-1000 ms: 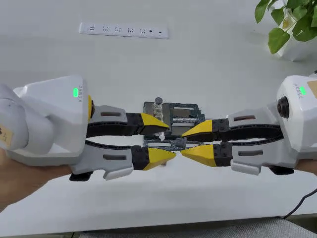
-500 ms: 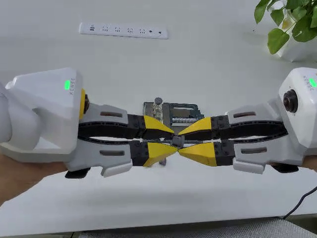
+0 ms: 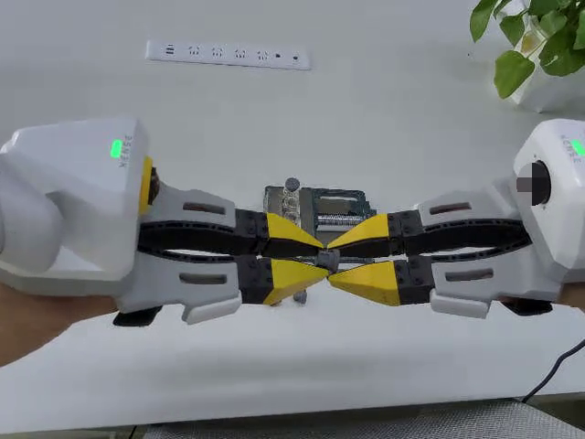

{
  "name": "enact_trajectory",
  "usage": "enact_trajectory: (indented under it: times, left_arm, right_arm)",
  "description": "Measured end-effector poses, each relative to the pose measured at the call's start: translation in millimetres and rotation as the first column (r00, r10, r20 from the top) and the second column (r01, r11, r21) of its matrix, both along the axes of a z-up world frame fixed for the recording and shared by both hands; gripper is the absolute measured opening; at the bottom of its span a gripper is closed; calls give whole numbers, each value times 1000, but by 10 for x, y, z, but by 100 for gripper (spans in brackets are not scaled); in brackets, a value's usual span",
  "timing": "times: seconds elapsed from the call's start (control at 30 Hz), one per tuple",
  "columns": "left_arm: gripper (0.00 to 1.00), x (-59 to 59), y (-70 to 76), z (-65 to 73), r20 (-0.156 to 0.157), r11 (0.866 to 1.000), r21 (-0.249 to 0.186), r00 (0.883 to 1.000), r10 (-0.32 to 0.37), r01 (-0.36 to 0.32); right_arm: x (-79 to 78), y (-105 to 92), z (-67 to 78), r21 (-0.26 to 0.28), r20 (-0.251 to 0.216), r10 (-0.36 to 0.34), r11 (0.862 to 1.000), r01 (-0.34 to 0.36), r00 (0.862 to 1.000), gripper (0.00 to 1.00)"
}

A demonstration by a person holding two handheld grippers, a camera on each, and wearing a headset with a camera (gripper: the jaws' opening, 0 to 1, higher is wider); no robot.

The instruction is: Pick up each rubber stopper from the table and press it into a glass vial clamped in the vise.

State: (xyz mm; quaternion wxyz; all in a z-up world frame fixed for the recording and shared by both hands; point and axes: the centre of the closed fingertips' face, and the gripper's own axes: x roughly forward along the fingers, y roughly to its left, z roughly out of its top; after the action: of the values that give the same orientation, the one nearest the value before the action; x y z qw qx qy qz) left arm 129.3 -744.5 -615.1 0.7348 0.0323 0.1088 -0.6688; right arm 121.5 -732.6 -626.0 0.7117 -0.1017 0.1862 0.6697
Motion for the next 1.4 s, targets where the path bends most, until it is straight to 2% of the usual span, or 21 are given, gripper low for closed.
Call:
enact_trajectory:
  times: [0.27,0.5,0.67,0.8,1.0,1.13,1.4]
  left_arm:
    - [5,4,-4,-10,-5,1000,-1,1000,2,-2]
    - [5,39,11,19,-35,999,-34,999,24,-25]
    - [4,56,30,38,-40,998,-45,999,33,-35]
    - [4,57,42,38,-46,998,-49,998,38,-40]
    - [4,94,73,93,-72,994,-90,995,62,-68]
    - [4,111,79,139,-88,989,-119,993,73,-83]
    - [4,123,80,198,-91,986,-140,993,76,-88]
  right_arm:
    - [9,-18,-13,-1,-4,-3,1000,3,1000,8]
    - [34,-7,19,8,-10,-20,1000,20,1000,8]
    - [46,9,43,17,-16,-35,999,35,999,9]
    - [73,13,72,27,-17,-50,998,51,999,13]
    - [80,7,101,36,-14,-55,998,56,998,11]
    - [92,2,173,59,-16,-69,996,70,998,10]
    - [102,5,247,82,-16,-77,994,78,997,9]
